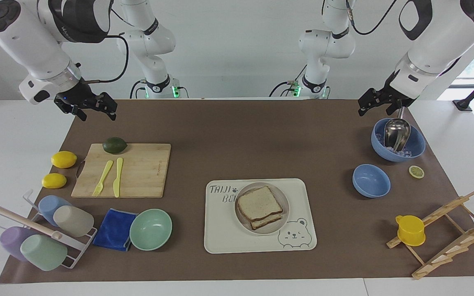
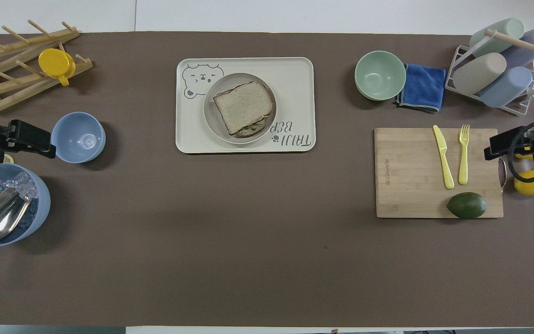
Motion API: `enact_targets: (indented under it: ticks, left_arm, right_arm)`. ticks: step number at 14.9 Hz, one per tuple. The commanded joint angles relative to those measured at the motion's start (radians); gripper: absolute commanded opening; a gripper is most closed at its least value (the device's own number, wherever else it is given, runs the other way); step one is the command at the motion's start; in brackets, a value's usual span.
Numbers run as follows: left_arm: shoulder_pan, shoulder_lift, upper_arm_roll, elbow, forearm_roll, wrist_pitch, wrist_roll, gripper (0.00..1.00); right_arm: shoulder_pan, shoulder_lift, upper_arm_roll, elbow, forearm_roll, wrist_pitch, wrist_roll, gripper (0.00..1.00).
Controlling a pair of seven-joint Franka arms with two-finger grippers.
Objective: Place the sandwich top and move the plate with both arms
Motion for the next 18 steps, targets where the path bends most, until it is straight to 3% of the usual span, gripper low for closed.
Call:
enact_targets:
  ticks: [1,11,18]
  left_arm:
    - [0.149,-0.043,-0.193,-0.038,0.042,-0.022,-0.001,1.00]
    - [0.154,-0.059,-0.227,-0.089,0.063,0.085,-0.022,1.00]
    - [0.140,-0.052,-0.230,-0.063,0.065,0.066,-0.027,1.00]
  right_arm:
    - [-0.002,-0.012,0.002,-0.006,-0.002,-0.013,-0.002,1.00]
    - [-0.002,-0.012,0.000,-0.006,-0.002,-0.013,-0.002,1.00]
    - [-0.002,-0.012,0.000,-0.006,-0.002,-0.013,-0.002,1.00]
